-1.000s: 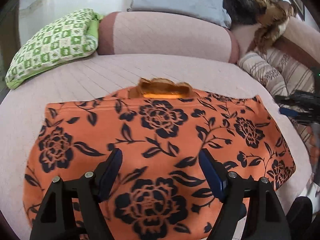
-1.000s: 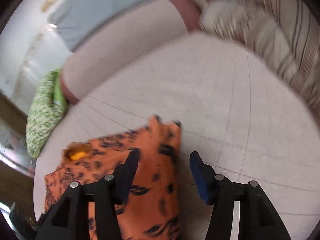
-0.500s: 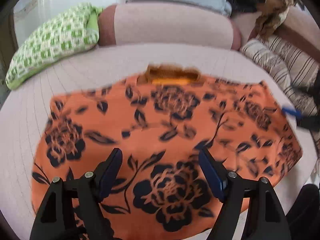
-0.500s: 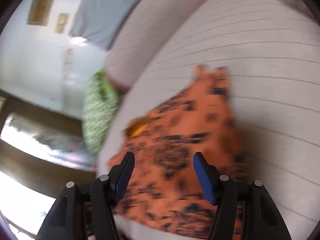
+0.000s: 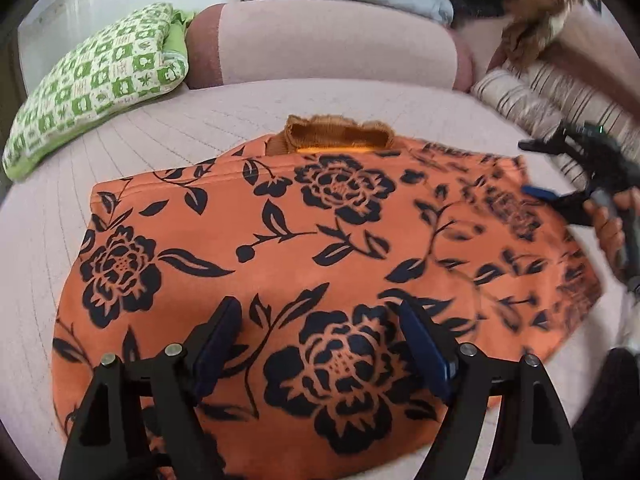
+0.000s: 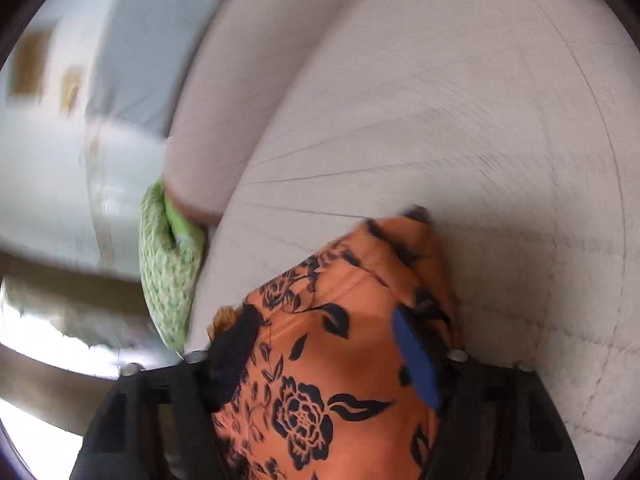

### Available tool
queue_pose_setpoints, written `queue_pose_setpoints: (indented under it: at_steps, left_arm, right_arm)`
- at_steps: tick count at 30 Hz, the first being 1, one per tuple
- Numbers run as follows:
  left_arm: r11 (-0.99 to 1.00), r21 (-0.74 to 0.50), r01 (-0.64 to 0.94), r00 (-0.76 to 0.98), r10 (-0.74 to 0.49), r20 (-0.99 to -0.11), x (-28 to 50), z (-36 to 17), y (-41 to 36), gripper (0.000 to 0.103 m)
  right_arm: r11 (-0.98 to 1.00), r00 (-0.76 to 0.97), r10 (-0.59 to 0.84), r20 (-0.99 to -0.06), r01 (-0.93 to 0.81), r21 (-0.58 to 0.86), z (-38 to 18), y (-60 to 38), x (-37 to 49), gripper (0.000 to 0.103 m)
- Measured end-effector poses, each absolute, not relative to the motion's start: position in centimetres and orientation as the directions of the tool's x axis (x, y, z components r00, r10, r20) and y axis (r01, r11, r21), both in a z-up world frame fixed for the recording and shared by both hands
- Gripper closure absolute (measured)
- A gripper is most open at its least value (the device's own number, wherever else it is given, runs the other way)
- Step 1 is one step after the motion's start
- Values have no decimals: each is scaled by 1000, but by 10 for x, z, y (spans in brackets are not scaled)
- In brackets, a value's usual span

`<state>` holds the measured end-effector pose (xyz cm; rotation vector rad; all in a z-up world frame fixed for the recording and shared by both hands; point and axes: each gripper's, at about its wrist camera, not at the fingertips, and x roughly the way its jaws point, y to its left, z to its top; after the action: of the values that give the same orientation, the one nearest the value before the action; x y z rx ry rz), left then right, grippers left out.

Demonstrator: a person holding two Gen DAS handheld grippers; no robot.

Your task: Fold small clothes

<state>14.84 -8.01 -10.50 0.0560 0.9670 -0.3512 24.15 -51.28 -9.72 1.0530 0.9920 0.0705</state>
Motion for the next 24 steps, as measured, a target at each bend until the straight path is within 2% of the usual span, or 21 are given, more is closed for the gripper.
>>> queue_pose_setpoints:
  at_steps: [2, 6, 9, 10, 11, 12, 13, 15, 18, 19, 20, 21, 22, 24]
  left_arm:
    - [955, -143, 261, 561, -270, -782, 140, -85, -55, 22]
    - [971, -214, 109, 631, -234, -739, 112, -58, 9, 22]
    - [956, -291, -24, 635, -210, -744, 97, -65, 58, 22]
    - [951, -302, -63, 612, -202, -764, 97, -75, 69, 29]
    - [937, -331, -116, 542, -219, -811, 101, -95, 83, 67]
    - [927, -336, -165, 467, -227, -854, 104, -113, 91, 91]
    - [908, -364, -206, 434, -249, -866, 106, -126, 100, 97]
    - [879, -427, -209, 456, -299, -838, 104, -121, 110, 97]
    - [913, -384, -140, 479, -277, -833, 102, -101, 102, 93]
    - [920, -370, -128, 492, -265, -829, 102, -93, 102, 83]
    - [919, -376, -118, 508, -269, -818, 103, -88, 103, 65]
    - [919, -379, -106, 529, -270, -804, 106, -82, 105, 57]
    - [924, -370, -95, 552, -260, -792, 111, -75, 107, 52]
    - [943, -326, -61, 584, -231, -778, 135, -67, 105, 52]
  right_arm:
    - [672, 588, 412, -696, 321, 668, -63, -495, 232, 35]
    - [733, 555, 512, -655, 115, 671, -19, -444, 199, 32]
    - [756, 500, 540, -677, 67, 652, -25, -407, 172, 31]
    - [763, 483, 534, -694, 80, 642, -34, -410, 163, 31]
    - [786, 454, 500, -737, 119, 606, -50, -410, 159, 31]
    - [796, 428, 482, -765, 151, 586, -59, -409, 157, 31]
    - [777, 388, 491, -780, 210, 594, -80, -413, 155, 31]
    - [740, 427, 510, -747, 225, 634, -82, -420, 152, 31]
    - [753, 404, 502, -765, 230, 616, -81, -418, 157, 31]
    - [761, 394, 498, -772, 227, 607, -82, -416, 158, 31]
    - [765, 393, 496, -774, 224, 604, -78, -422, 155, 31]
    - [772, 391, 491, -778, 218, 597, -78, -421, 155, 31]
    - [776, 388, 489, -781, 214, 593, -73, -426, 152, 30]
    - [785, 385, 484, -786, 206, 585, -70, -418, 156, 30]
